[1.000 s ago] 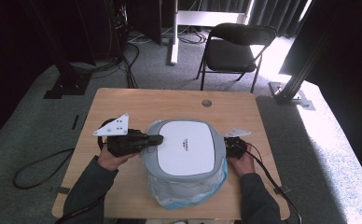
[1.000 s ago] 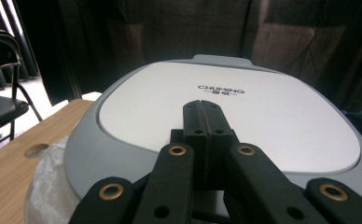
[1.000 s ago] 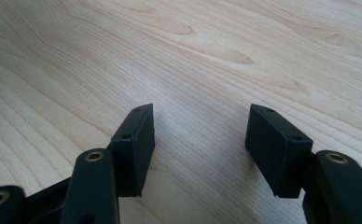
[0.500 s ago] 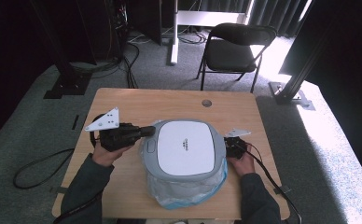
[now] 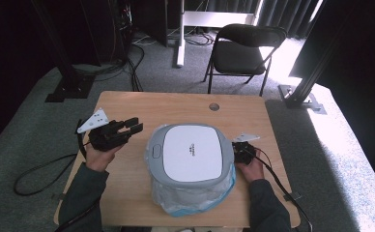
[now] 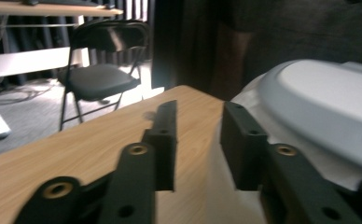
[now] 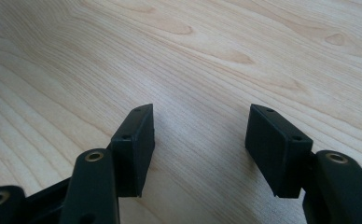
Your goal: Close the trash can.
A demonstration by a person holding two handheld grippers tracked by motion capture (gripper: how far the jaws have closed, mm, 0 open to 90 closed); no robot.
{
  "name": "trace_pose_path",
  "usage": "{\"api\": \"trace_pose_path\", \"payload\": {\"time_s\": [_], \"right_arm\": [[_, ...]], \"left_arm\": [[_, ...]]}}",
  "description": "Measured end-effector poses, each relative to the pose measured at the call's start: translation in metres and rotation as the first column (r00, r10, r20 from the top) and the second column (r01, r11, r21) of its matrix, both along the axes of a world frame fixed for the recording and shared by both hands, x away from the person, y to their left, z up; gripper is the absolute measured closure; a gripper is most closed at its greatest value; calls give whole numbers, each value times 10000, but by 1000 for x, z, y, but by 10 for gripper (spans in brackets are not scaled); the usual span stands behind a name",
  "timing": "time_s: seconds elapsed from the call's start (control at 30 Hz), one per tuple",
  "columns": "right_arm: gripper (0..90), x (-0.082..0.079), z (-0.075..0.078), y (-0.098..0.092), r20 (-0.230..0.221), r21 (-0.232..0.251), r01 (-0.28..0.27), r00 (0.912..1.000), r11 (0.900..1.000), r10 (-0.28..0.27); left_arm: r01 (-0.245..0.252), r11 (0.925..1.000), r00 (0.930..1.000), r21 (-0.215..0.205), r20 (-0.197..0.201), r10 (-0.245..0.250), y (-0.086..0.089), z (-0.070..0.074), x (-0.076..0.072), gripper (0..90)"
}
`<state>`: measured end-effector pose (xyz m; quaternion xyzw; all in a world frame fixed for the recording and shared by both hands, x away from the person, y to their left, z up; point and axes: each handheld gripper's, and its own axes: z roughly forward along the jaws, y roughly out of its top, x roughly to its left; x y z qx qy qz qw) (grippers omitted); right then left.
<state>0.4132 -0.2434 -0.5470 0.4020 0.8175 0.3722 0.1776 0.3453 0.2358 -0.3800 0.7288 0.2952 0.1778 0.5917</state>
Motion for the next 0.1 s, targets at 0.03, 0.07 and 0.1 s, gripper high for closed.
{"api": "trace_pose_path", "payload": {"time_s": [0.03,0.07,0.1], "right_arm": [[412,0,0,0,0,-2,-1,10000,10000,1],[413,0,0,0,-3,0,-7,10000,10000,7],[413,0,0,0,-3,0,-7,10000,10000,7]], "left_arm": [[-124,9999,9999,34,-40,125,2,-4,0,584],[-233,9997,9997,24,-30,233,5,-8,0,559],[-233,9997,9997,24,-30,233,5,-8,0,535]]}}
